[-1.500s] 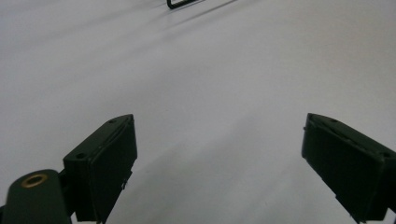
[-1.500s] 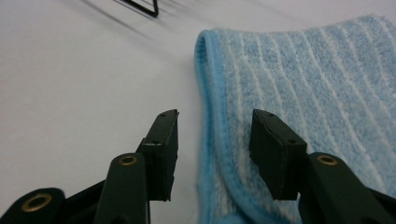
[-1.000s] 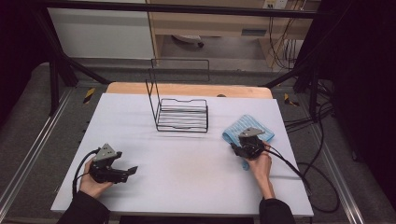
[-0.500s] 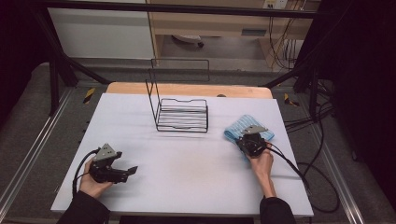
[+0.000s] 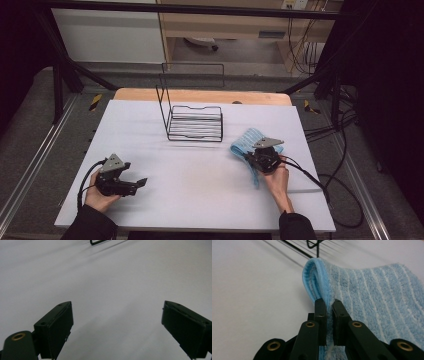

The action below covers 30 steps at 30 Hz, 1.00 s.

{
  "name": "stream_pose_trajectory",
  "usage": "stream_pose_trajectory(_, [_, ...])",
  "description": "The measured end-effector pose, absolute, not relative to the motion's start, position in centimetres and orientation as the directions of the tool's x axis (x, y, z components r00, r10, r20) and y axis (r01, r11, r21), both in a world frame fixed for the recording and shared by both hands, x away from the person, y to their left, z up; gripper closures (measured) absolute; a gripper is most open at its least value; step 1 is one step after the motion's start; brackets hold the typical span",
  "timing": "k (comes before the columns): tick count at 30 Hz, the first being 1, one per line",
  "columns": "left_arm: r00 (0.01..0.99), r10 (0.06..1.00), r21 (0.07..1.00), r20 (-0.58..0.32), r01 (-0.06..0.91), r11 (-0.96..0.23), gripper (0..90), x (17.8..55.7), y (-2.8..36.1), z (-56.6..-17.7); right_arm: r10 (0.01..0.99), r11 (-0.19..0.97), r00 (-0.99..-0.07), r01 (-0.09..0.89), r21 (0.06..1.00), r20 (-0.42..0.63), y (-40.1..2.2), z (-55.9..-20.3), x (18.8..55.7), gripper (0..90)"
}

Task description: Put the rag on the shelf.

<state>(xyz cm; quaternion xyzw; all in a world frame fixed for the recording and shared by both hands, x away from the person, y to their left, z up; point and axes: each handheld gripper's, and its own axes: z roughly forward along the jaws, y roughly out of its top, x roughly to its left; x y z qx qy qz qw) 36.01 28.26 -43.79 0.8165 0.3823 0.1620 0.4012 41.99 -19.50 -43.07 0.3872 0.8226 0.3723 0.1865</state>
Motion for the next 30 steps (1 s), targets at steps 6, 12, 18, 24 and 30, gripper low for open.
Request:
stream_pose_trajectory(6, [0.655,0.755,0.779,-0.042,0.494,-0.385,10.3,36.0,28.3,-43.8,0.744,0.429,-0.668,0.497,0.754,0.017,-18.5,-43.0,40.8,84.9])
stream_pose_trajectory(12, [0.653,0.756,0.779,-0.042,0.495,-0.385,10.3,36.0,28.3,-43.8,0.711,0.442,-0.702,0.485,0.754,0.034,-17.2,-42.8,39.6,84.9])
stream_pose_trajectory(18, [0.654,0.756,0.779,-0.041,0.494,-0.385,10.3,36.0,28.3,-43.7,0.667,0.456,-0.743,0.467,0.758,0.057,-15.4,-42.7,38.5,85.0])
stream_pose_trajectory(24, [0.654,0.756,0.779,-0.040,0.494,-0.386,10.3,36.0,28.3,-43.7,0.619,0.488,-0.782,0.450,0.748,0.067,-13.4,-43.0,37.6,85.0])
stream_pose_trajectory(30, [0.654,0.755,0.780,-0.041,0.494,-0.385,10.3,36.0,28.3,-43.7,0.585,0.509,-0.809,0.429,0.747,0.066,-12.0,-43.0,36.9,85.0])
